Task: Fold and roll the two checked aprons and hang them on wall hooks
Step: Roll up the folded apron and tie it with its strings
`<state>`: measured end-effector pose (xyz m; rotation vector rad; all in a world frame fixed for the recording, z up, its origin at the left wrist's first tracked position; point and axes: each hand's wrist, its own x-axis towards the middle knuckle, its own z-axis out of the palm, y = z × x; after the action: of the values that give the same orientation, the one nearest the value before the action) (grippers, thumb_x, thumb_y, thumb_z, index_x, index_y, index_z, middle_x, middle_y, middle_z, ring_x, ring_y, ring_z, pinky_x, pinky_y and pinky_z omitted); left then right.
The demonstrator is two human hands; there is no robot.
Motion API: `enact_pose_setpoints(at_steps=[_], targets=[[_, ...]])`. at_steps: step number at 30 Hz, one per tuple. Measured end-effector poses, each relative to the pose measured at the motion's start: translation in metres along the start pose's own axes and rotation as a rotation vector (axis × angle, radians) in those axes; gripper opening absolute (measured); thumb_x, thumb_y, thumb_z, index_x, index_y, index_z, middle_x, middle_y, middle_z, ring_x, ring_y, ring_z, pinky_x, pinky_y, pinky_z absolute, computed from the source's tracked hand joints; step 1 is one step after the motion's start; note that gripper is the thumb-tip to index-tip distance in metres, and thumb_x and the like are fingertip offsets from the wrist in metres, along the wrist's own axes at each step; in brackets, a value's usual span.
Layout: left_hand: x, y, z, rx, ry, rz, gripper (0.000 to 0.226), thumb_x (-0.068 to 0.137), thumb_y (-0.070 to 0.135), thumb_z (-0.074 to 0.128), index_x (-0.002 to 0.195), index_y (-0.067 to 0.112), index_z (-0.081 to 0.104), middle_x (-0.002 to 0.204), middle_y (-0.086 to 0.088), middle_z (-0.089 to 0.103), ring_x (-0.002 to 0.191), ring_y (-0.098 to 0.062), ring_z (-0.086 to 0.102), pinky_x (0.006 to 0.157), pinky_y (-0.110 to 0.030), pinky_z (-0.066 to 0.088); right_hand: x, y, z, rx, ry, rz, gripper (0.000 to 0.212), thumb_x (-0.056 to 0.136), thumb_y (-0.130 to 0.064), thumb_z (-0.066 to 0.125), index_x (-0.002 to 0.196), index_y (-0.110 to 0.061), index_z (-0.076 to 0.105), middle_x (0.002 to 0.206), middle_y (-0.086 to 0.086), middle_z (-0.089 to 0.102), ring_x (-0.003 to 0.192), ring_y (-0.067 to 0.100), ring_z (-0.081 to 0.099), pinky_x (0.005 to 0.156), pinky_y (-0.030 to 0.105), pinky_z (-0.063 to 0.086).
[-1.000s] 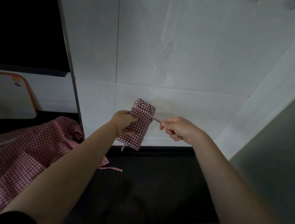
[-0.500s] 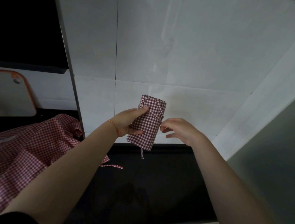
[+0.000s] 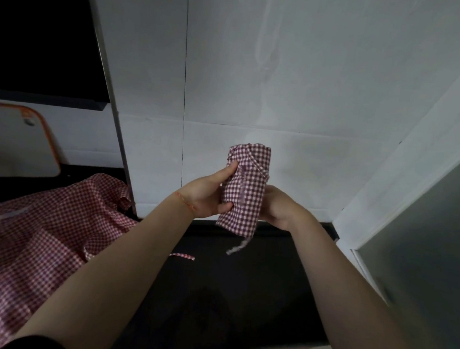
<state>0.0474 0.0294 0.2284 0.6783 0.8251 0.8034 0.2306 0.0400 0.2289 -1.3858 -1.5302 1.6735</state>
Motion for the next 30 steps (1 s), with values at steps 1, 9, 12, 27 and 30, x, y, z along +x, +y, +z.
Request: enact_pose_setpoints(at_steps=[1, 9, 12, 27, 30], targets=[[0.002, -0.001, -0.005, -0.005, 0.047, 0.003, 0.059, 0.080, 0.055, 0.066, 0.124, 0.016, 0.062, 0.110, -0.001, 0.070, 0.093, -0.015, 0.066, 0.063, -0.026, 0.057, 0.002, 0.002, -0.003, -0.011, 0.022, 0.012, 0.016, 0.099, -0.010, 0.049, 0.101, -0.003, 0.063, 0.085, 0.013, 0.063, 0.065, 0.026, 0.060, 0.061, 0.029, 0.048], [0.018, -0.027, -0.023, 0.141, 0.528, 0.033, 0.051, 0.084, 0.048, 0.070, 0.117, 0.011, 0.059, 0.123, -0.009, 0.059, 0.108, -0.028, 0.058, 0.059, -0.033, 0.060, -0.001, -0.001, 0.000, -0.259, 0.109, 0.112, 0.029, 0.090, -0.036, 0.060, 0.090, -0.007, 0.063, 0.071, 0.002, 0.051, 0.047, 0.010, 0.034, 0.043, 0.024, 0.021], [0.032, -0.056, -0.021, 0.226, 0.597, 0.047, 0.055, 0.087, 0.045, 0.068, 0.126, 0.009, 0.055, 0.125, -0.009, 0.058, 0.102, -0.027, 0.059, 0.063, -0.037, 0.062, 0.003, 0.018, 0.018, -0.495, 0.118, 0.143, 0.047, 0.089, -0.059, 0.058, 0.076, -0.013, 0.055, 0.067, -0.003, 0.054, 0.055, 0.011, 0.047, 0.052, 0.023, 0.034], [0.105, -0.217, -0.049, -0.081, 0.585, -0.394, 0.034, 0.097, 0.024, 0.055, 0.125, 0.004, 0.057, 0.128, -0.020, 0.058, 0.112, -0.033, 0.059, 0.072, -0.044, 0.059, 0.051, 0.193, 0.012, -0.719, 0.017, 0.284, 0.032, 0.102, -0.029, 0.038, 0.093, -0.008, 0.061, 0.092, 0.009, 0.061, 0.080, 0.022, 0.058, 0.073, 0.039, 0.049], [0.105, -0.231, -0.044, 0.092, 0.627, -0.407, 0.033, 0.097, 0.011, 0.049, 0.128, 0.001, 0.055, 0.125, -0.024, 0.059, 0.090, -0.026, 0.064, 0.070, -0.040, 0.059, 0.055, 0.207, 0.003, -0.675, -0.008, 0.314, 0.030, 0.101, -0.027, 0.039, 0.096, -0.008, 0.063, 0.094, 0.010, 0.063, 0.080, 0.021, 0.059, 0.076, 0.040, 0.051]])
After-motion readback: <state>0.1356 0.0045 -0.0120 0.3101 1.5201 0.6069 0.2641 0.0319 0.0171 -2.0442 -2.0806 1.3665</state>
